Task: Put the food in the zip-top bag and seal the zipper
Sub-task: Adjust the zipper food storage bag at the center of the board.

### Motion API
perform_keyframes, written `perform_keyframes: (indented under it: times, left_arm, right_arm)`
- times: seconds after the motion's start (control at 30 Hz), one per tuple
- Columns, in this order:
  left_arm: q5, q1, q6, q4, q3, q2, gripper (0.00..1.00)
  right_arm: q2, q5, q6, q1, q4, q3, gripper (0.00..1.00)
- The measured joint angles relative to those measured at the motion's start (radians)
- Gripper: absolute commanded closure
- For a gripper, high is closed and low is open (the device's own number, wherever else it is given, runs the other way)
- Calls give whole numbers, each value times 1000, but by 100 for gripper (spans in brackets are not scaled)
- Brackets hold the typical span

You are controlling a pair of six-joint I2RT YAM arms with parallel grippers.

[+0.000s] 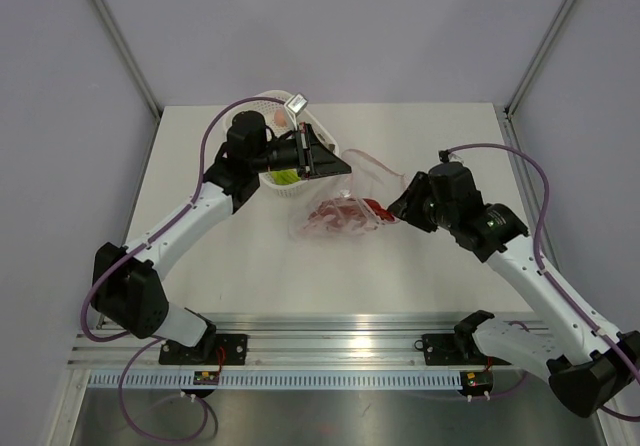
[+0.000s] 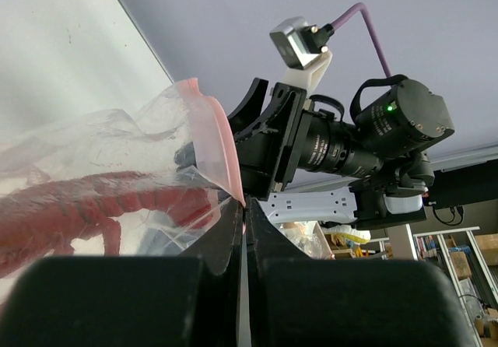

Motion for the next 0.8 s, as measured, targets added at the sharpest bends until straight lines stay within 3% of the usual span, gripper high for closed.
perform_keyframes:
  times: [0.07, 0.1, 0.2, 0.33, 0.5, 0.67, 0.8]
  left_arm:
    - [-3, 0, 0, 0, 0, 1, 100]
    - [-5, 0, 0, 1, -2, 1, 100]
    - [-8, 0, 0, 6, -6, 1, 100]
    - [-8, 0, -4, 13, -8, 1, 100]
    - [-20, 0, -7, 15, 0, 1, 100]
    - [-55, 0, 35, -71, 118, 3, 100]
    - [-54, -8, 89, -83, 180, -4, 100]
  right_arm:
    - [-12, -7, 14, 0, 4, -27, 69]
    - [-17, -8, 23, 0, 4, -39, 81]
    - [-25, -3, 38, 0, 3, -47, 98]
    - [-16, 46, 21, 0, -34, -5, 100]
    - [67, 176, -82, -3, -72, 205, 100]
    - [180, 251, -172, -25, -61, 378, 100]
    - [190, 265, -192, -26, -47, 373, 100]
